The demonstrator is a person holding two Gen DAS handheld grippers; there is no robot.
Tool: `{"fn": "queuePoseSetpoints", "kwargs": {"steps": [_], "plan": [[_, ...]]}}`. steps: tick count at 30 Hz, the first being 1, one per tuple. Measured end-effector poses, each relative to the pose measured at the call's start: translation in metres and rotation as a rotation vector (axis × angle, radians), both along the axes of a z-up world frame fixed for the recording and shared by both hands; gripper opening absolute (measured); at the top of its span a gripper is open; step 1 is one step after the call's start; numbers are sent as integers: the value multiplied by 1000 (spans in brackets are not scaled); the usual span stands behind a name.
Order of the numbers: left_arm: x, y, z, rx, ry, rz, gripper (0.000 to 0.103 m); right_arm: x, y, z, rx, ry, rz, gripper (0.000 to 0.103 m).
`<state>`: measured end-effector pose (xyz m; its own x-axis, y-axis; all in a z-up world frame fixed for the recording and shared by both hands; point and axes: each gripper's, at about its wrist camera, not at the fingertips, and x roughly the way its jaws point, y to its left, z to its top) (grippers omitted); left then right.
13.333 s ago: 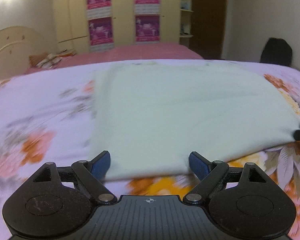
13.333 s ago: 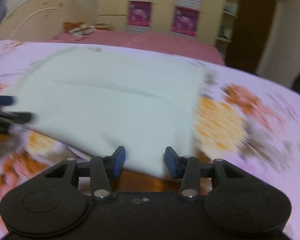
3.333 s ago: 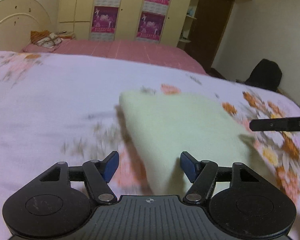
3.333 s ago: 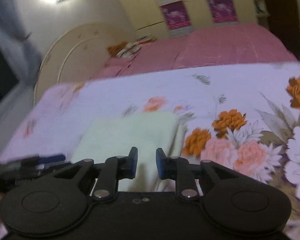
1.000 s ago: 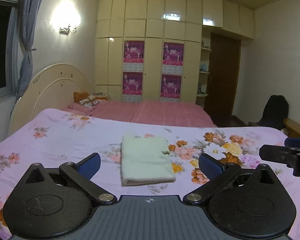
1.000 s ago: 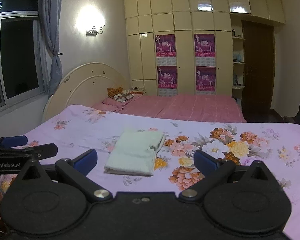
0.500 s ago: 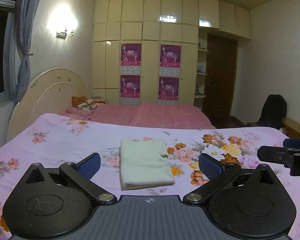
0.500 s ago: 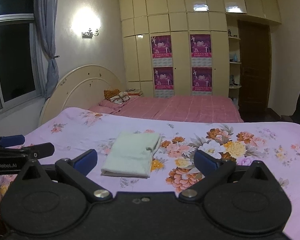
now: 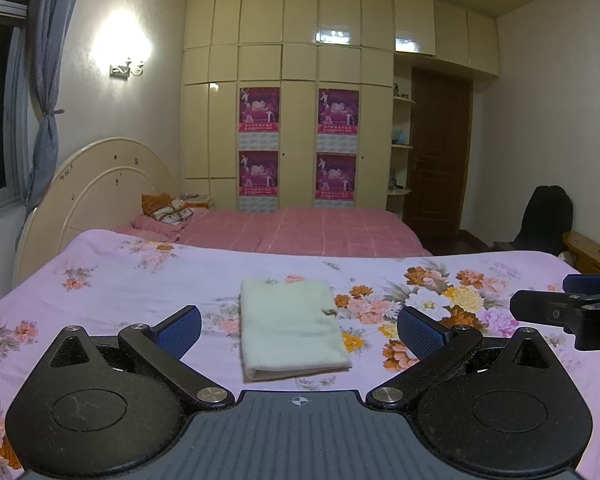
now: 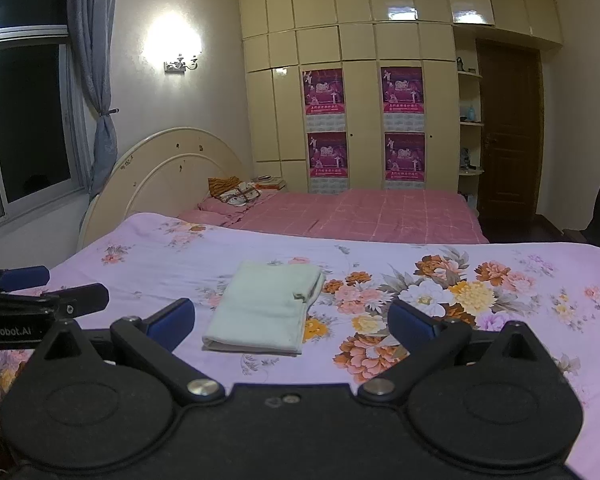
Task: Fold small clothes
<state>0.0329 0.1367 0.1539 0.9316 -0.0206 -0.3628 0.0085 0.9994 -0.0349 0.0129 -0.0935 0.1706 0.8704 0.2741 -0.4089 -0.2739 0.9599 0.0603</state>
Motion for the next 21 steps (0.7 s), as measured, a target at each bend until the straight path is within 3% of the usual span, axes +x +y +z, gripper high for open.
{"fn": "queuePoseSetpoints", "kwargs": {"steps": [21], "plan": [[3, 1, 0, 10, -1, -1, 103, 6, 0, 0, 1, 7, -6, 102]]}}
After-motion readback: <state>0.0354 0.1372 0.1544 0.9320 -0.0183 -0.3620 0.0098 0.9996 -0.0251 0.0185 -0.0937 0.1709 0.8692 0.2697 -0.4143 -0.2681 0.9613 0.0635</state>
